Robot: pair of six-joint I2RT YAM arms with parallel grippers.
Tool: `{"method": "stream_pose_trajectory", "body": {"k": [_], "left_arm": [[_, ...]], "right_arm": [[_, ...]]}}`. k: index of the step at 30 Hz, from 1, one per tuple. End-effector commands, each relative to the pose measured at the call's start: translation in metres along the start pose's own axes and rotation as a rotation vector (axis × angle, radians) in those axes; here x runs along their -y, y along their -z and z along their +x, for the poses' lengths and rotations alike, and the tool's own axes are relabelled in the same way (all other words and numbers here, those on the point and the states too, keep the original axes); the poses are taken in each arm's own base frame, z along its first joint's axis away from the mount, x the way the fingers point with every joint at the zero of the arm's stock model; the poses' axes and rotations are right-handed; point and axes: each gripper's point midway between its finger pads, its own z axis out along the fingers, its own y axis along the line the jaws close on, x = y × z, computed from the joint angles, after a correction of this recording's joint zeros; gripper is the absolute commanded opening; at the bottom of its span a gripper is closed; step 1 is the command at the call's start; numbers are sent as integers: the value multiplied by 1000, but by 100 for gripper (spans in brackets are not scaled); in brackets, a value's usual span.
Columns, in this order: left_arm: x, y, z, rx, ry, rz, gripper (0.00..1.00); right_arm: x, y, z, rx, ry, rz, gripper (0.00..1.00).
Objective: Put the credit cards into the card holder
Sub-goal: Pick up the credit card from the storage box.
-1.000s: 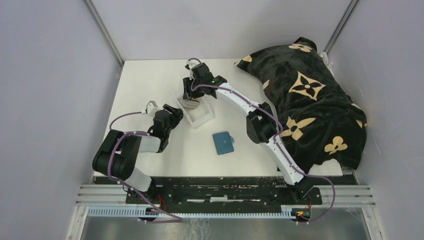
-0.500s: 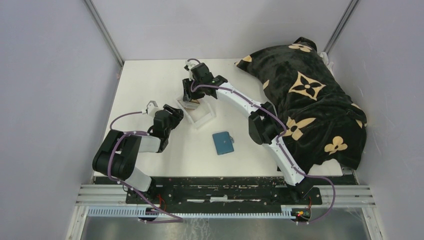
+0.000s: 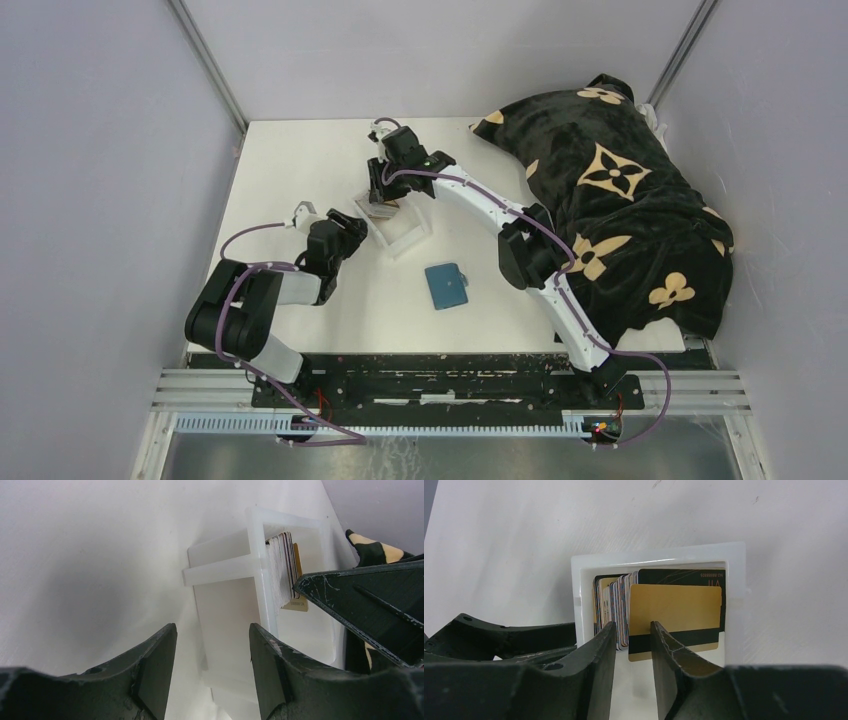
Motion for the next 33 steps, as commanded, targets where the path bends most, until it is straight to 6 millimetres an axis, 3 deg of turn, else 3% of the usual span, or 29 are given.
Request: {"method": "stream_pose_trajectory", "body": {"k": [1,21,33], "left_arm": [[28,-4,-11,22,48,83,62],[28,-4,-9,14,41,84,62],[23,2,-13,28,11,63,63]], "right_arm": [[-18,27,-23,50,36,-26,36],[-24,45,-31,75,61,-28,18],[-9,62,-37,101,115,67,10]]}}
